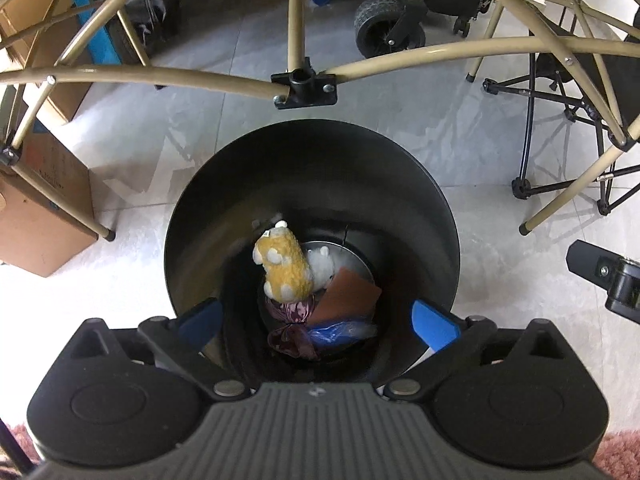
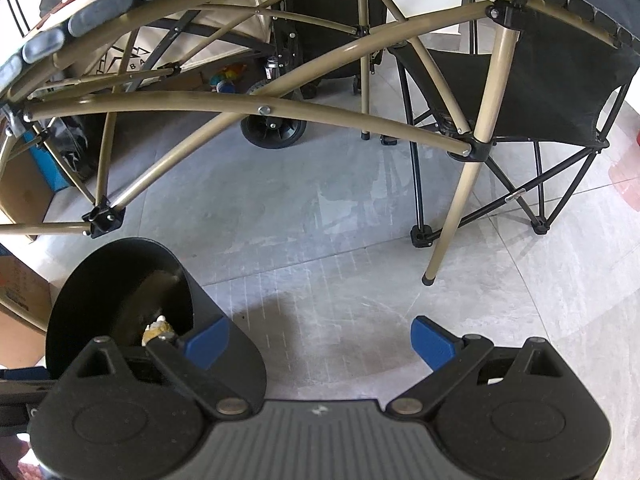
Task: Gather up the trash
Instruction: 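Open the left gripper to drop the blue tissue box into the bin, then raise both tools back up toward the items on the table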
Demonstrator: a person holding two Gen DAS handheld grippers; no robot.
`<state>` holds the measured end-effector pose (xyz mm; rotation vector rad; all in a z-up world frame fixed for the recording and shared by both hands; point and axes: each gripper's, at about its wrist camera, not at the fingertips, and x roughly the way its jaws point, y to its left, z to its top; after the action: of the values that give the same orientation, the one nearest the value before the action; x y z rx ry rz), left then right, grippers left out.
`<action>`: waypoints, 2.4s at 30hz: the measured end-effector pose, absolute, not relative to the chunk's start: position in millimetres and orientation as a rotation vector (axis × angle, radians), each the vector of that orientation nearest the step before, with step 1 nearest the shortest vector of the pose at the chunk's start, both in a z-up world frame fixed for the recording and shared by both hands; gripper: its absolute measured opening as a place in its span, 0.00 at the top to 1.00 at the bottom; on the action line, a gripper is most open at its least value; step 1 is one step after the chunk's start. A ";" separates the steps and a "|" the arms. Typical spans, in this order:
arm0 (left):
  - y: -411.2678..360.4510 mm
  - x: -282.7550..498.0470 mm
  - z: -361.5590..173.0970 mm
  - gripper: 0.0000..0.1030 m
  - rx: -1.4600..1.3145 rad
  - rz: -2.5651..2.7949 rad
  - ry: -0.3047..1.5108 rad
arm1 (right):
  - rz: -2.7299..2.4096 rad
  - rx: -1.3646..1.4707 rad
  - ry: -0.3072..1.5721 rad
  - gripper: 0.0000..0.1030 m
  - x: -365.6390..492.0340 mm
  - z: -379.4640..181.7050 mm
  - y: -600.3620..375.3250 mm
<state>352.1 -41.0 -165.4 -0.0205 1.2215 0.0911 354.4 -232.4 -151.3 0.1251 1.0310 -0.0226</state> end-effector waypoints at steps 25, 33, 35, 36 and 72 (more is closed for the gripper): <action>-40.6 327.9 -130.6 0.00 -0.029 0.073 1.166 | -0.023 0.125 1.003 0.05 348.8 -142.3 -234.1; -36.4 310.1 -103.3 0.00 -0.033 0.090 1.085 | -0.011 0.129 0.965 0.05 338.7 -129.8 -232.3; -34.4 305.4 -95.5 0.00 -0.038 0.094 1.062 | -0.007 0.133 0.944 0.05 333.9 -123.6 -231.0; -32.7 303.2 -91.6 0.00 -0.042 0.096 1.048 | -0.003 0.137 0.933 0.05 331.8 -120.1 -231.5; 20.1 327.6 50.4 0.00 -0.124 0.172 0.525 | 0.163 0.123 0.298 0.02 337.3 29.8 -191.2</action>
<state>327.6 20.1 50.4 -0.1236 0.5253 0.1721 337.3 -191.2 29.8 0.1235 0.2978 0.1630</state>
